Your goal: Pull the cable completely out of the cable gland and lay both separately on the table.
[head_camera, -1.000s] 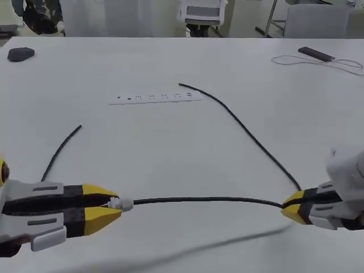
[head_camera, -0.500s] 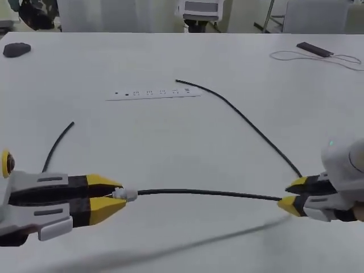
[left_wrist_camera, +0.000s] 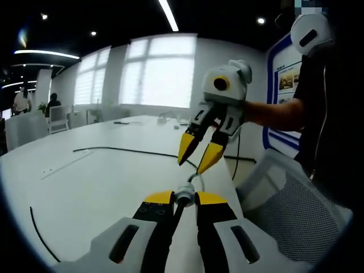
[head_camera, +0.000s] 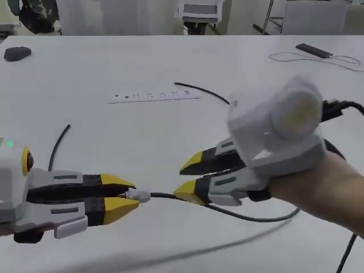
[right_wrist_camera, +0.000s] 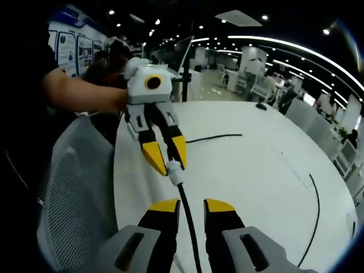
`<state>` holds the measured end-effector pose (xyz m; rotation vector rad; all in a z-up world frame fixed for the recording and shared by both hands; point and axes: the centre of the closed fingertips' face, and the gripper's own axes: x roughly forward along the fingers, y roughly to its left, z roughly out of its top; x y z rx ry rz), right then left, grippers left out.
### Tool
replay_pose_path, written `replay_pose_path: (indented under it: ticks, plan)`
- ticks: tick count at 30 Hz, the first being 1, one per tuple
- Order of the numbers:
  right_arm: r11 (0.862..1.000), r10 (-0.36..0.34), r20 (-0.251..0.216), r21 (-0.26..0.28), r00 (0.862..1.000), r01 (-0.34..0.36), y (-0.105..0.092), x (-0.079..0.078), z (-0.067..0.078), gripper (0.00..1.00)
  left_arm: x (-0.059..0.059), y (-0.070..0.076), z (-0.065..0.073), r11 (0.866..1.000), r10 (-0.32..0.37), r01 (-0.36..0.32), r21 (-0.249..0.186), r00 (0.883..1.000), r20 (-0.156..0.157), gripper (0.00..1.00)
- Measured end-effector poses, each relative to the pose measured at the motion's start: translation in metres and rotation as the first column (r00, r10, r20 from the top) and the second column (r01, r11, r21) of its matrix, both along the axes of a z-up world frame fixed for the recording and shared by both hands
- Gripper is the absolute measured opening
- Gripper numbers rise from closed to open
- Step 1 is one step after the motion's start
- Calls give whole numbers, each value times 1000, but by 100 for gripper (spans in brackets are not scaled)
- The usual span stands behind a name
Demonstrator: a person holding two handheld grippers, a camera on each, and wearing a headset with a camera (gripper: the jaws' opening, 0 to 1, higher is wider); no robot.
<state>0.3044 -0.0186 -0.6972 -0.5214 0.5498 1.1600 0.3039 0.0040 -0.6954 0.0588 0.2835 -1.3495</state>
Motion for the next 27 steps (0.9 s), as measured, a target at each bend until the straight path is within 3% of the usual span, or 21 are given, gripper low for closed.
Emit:
replay_pose_path:
  ticks: [2,3,4,15,19,20,21,23,27]
  plan:
    - [998,42,-9,-44,999,-43,5,-4,-9,10,0,0,0,1000,0,0,5,1000,4,14]
    - [995,64,31,-76,997,-62,6,-1,-12,9,0,0,1,1000,-1,1,4,1000,8,14]
    - [992,87,38,-98,996,-83,7,-2,-14,8,0,0,1,1000,-3,3,3,1000,7,14]
    - [988,114,42,-106,993,-109,13,-6,-16,0,-4,-5,0,1000,-18,18,4,1000,6,14]
    - [990,109,32,-98,994,-105,11,-9,-16,0,-6,-6,-1,1000,-27,27,3,1000,6,14]
    - [992,88,15,-91,996,-86,11,-9,-16,0,-6,-6,-1,1000,-29,29,4,1000,10,14]
    - [997,36,-38,-74,999,-38,9,-10,-17,0,-7,-7,-1,999,-35,35,8,999,16,14]
    - [996,53,-8,-77,999,-53,6,-10,-15,0,-7,-9,0,999,-38,38,6,999,22,14]
    - [993,-6,12,-118,1000,7,-18,-3,-17,0,-1,-5,3,1000,-18,18,0,999,30,14]
